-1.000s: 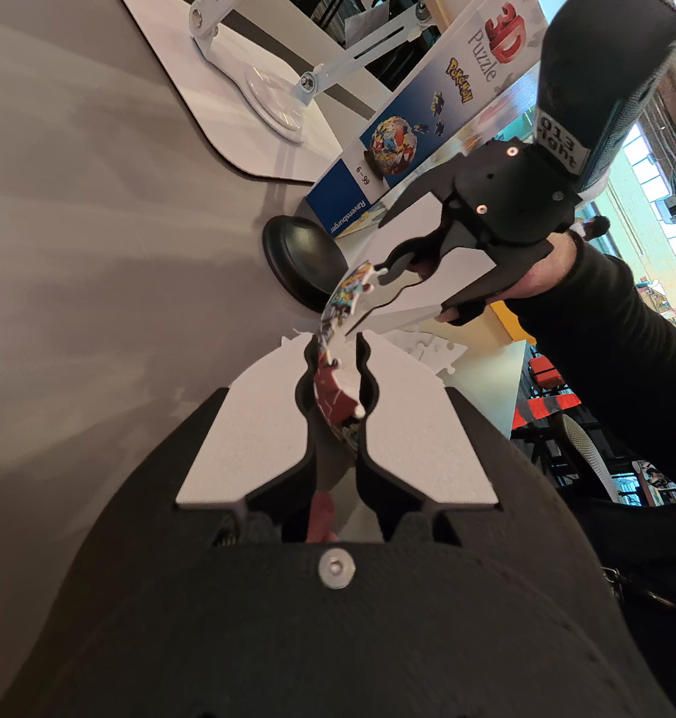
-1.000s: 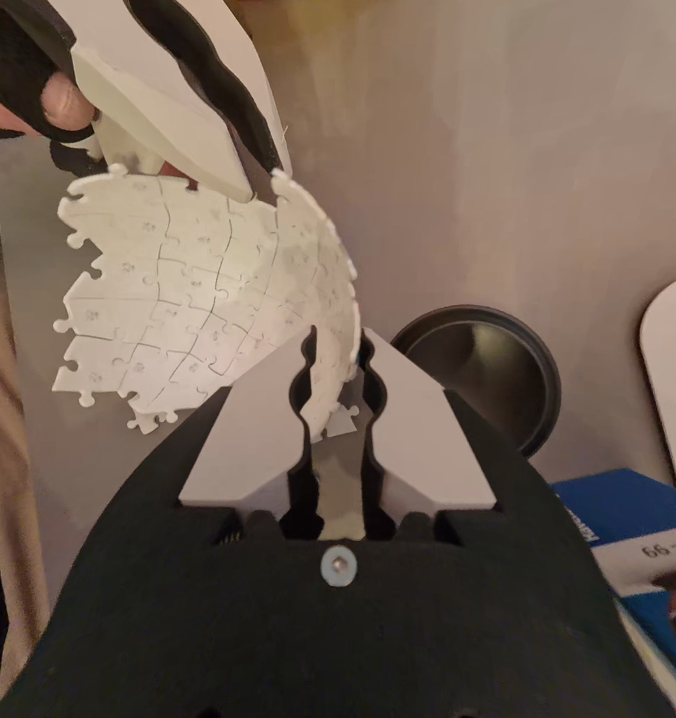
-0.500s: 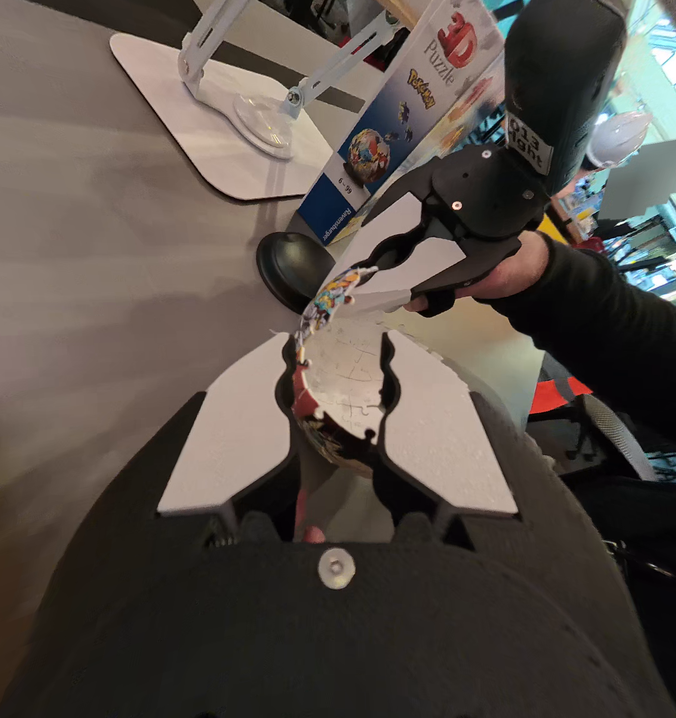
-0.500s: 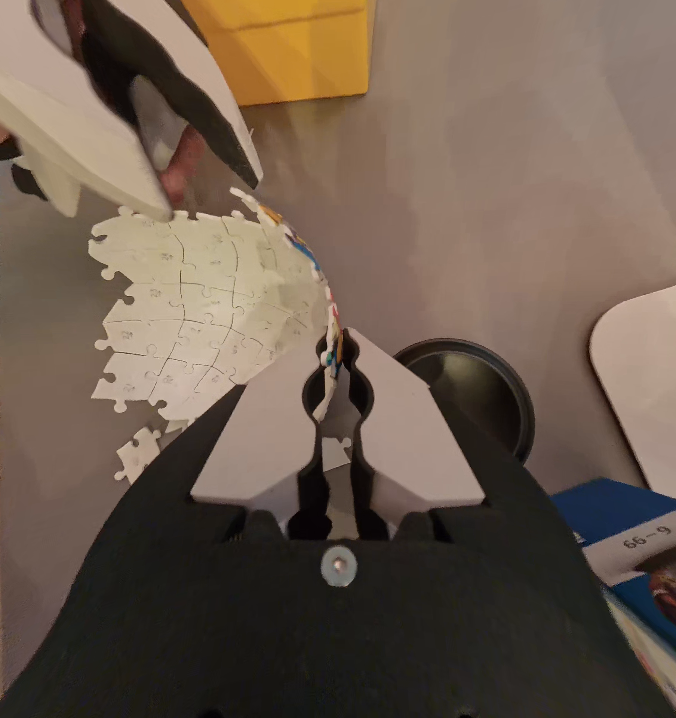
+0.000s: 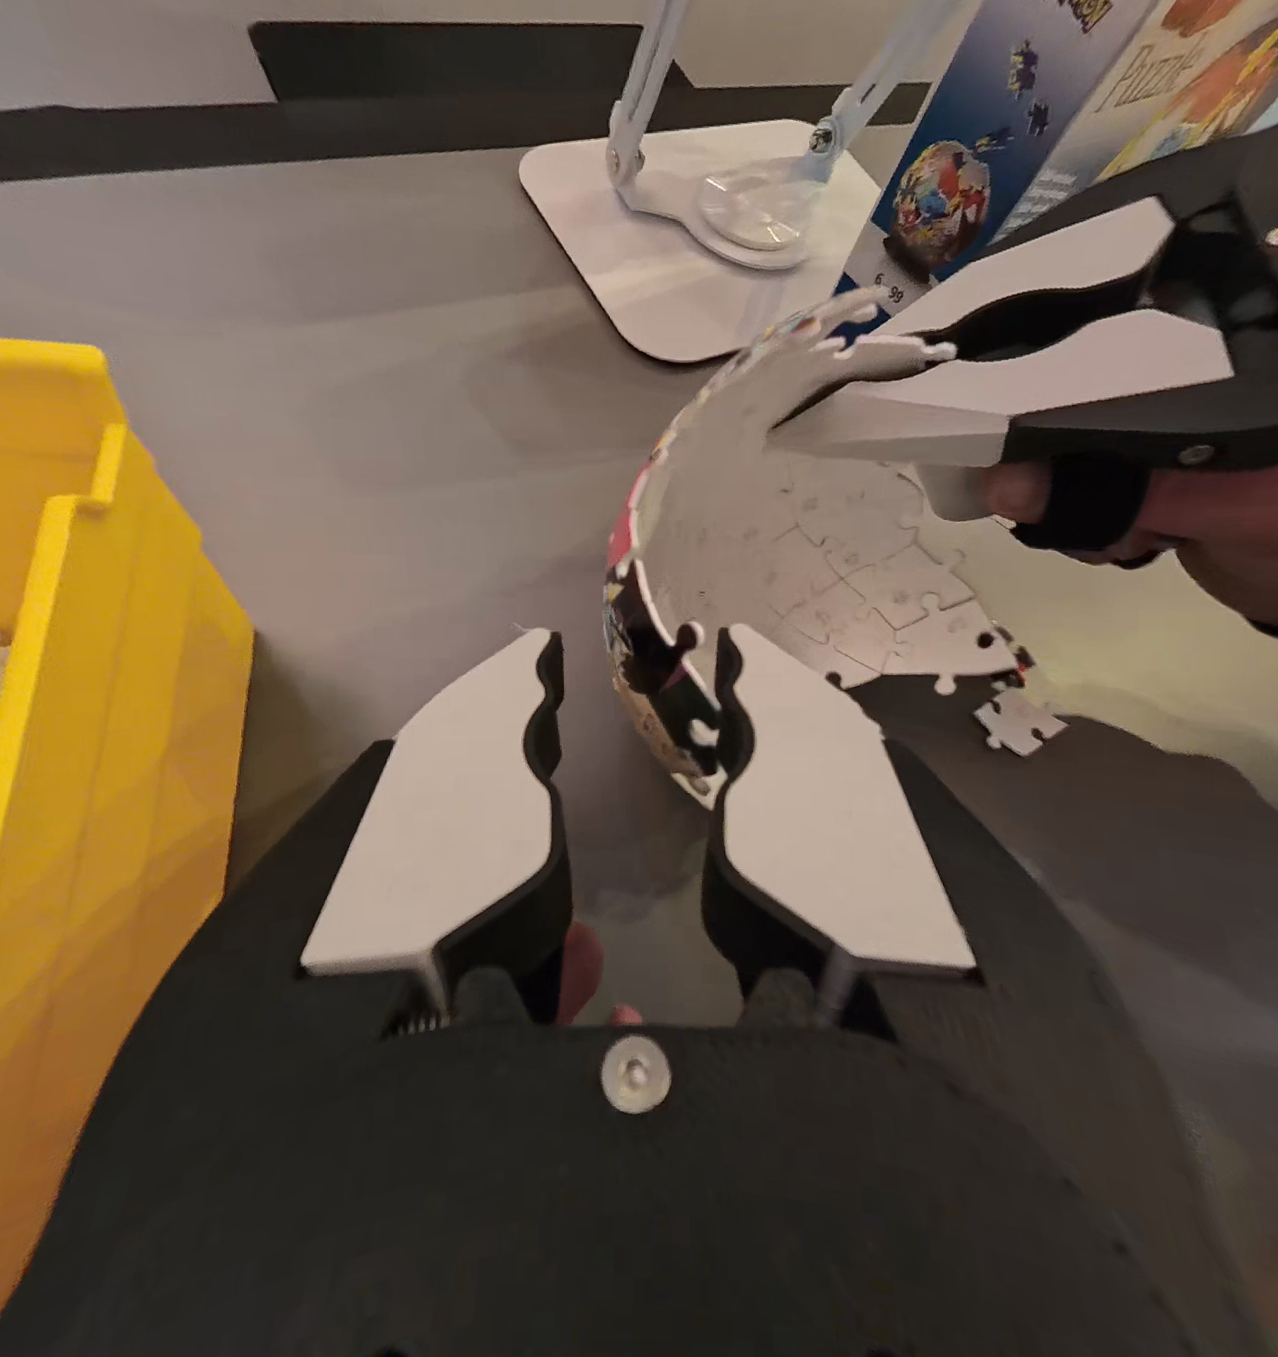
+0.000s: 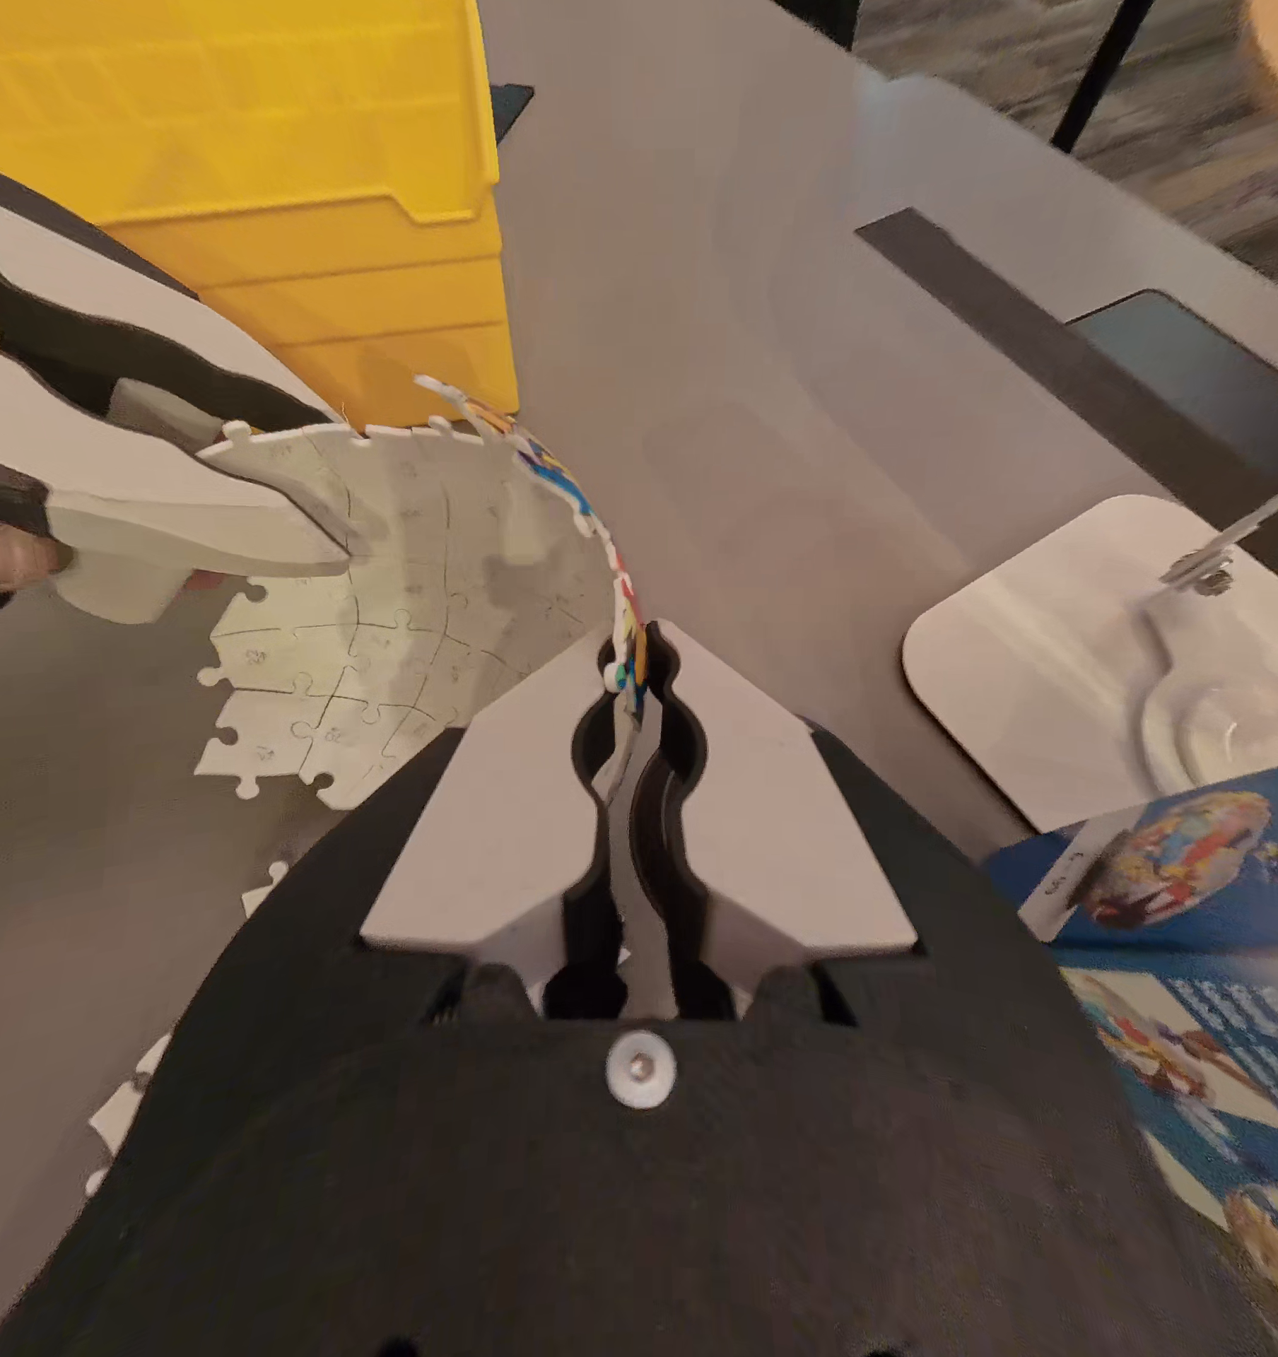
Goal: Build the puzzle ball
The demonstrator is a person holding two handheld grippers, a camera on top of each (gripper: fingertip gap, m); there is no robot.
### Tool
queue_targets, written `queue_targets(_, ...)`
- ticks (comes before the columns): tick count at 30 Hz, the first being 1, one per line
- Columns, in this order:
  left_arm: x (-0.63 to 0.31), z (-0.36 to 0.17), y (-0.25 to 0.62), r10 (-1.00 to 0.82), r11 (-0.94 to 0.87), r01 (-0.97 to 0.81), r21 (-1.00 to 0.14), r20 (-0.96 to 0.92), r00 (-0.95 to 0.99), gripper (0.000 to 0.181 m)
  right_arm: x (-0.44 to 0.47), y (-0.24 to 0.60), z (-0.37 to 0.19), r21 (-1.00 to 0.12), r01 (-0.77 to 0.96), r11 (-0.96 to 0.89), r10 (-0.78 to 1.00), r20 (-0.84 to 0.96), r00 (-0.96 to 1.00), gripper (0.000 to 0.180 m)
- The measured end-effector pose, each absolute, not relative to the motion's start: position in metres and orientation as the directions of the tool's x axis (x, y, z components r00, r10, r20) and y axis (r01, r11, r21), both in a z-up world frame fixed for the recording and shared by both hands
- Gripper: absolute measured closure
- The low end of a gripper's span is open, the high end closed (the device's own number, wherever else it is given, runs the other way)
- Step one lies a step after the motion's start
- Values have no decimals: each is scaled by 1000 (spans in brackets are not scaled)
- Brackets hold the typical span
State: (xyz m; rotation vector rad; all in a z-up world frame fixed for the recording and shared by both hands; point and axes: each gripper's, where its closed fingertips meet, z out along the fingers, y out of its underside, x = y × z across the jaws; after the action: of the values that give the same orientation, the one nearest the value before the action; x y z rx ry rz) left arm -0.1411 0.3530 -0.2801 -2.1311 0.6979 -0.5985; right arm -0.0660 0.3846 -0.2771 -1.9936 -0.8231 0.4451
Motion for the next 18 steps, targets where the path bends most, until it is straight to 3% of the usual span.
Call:
queue_targets(12,-154,-282,370,-556,-407,-345,-845,-71,828,176,-75,378,-262,-907,329,-264,617,103,780,174)
queue_targets(18,-159,-276,374,-526,-363,-362,-858,-132,840,177,-78,375,-259,-917,303,-262,612,85,786,164)
